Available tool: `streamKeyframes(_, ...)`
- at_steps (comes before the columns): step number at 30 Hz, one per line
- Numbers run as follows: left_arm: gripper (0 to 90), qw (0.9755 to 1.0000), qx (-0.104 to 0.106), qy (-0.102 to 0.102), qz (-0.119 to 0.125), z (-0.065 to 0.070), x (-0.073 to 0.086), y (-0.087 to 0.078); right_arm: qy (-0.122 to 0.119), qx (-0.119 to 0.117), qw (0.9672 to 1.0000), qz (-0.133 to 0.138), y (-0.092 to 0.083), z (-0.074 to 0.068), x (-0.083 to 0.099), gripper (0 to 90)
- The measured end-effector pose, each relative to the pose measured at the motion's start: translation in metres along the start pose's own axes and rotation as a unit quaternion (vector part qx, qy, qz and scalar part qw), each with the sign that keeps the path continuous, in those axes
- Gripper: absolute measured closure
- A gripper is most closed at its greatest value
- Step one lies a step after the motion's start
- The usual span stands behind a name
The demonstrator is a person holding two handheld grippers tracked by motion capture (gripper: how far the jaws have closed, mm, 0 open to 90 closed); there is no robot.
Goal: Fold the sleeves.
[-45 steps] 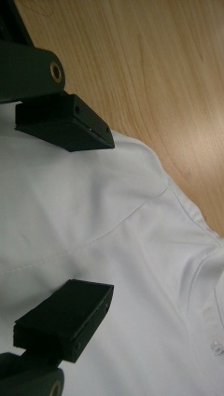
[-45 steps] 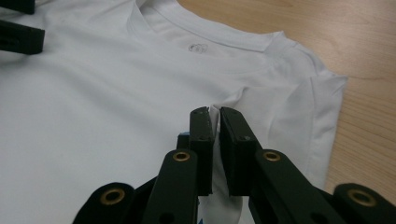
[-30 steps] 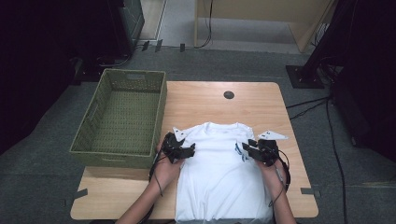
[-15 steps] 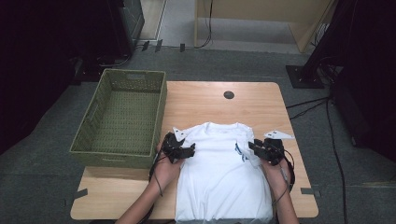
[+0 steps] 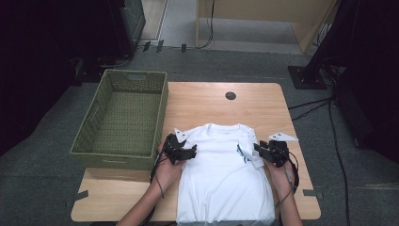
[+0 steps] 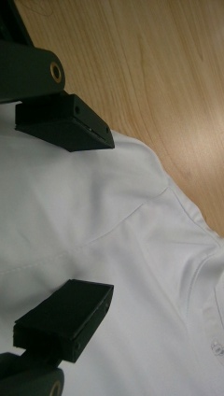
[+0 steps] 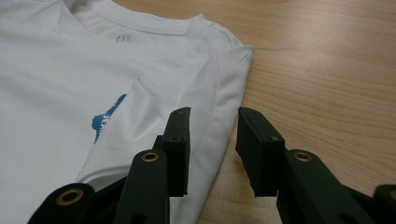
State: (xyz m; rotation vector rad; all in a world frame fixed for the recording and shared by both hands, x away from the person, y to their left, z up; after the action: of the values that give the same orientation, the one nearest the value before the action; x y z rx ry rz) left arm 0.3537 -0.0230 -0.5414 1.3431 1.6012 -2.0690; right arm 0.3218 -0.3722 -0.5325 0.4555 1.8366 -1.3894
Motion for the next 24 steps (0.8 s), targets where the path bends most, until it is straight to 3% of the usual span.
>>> streamKeyframes(3, 25.5, 1.0, 0.0, 0.0, 0.0, 0.0, 0.0, 0.0, -0.011, 0.007, 0.9999, -0.005, 0.001, 0.0, 0.002, 65.1)
streamKeyframes(6, 25.5, 1.0, 0.0, -0.001, 0.0, 0.0, 0.0, 0.0, -0.021, 0.01, 0.9997, -0.008, 0.003, 0.0, 0.004, 58.6)
streamKeyframes(10, 25.5, 1.0, -0.001, -0.004, 0.001, 0.0, -0.002, 0.002, -0.019, -0.007, 0.9998, -0.007, 0.007, -0.002, 0.007, 40.8)
streamKeyframes(13, 25.5, 1.0, -0.001, -0.007, -0.006, 0.0, -0.003, 0.001, -0.028, -0.011, 0.9995, -0.007, 0.009, -0.006, 0.007, 32.7)
streamKeyframes(18, 25.5, 0.9996, -0.003, -0.019, -0.019, 0.0, -0.006, 0.001, -0.033, -0.005, 0.9994, -0.009, 0.013, -0.011, 0.006, 30.2)
streamKeyframes(24, 25.5, 0.9997, -0.002, -0.015, -0.021, -0.001, -0.005, -0.003, -0.022, 0.014, 0.9996, -0.008, 0.013, -0.009, 0.005, 29.5)
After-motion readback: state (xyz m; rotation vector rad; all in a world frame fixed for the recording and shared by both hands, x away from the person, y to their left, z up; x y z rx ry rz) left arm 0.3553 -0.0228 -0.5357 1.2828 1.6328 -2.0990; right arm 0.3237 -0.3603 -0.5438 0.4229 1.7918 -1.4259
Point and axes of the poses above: each handheld gripper's, and its own axes: y roughly forward along the jaws, x roughly out of its underside, z roughly to its right, the point moved 2 cm from there along y, roughly forward along the jaws
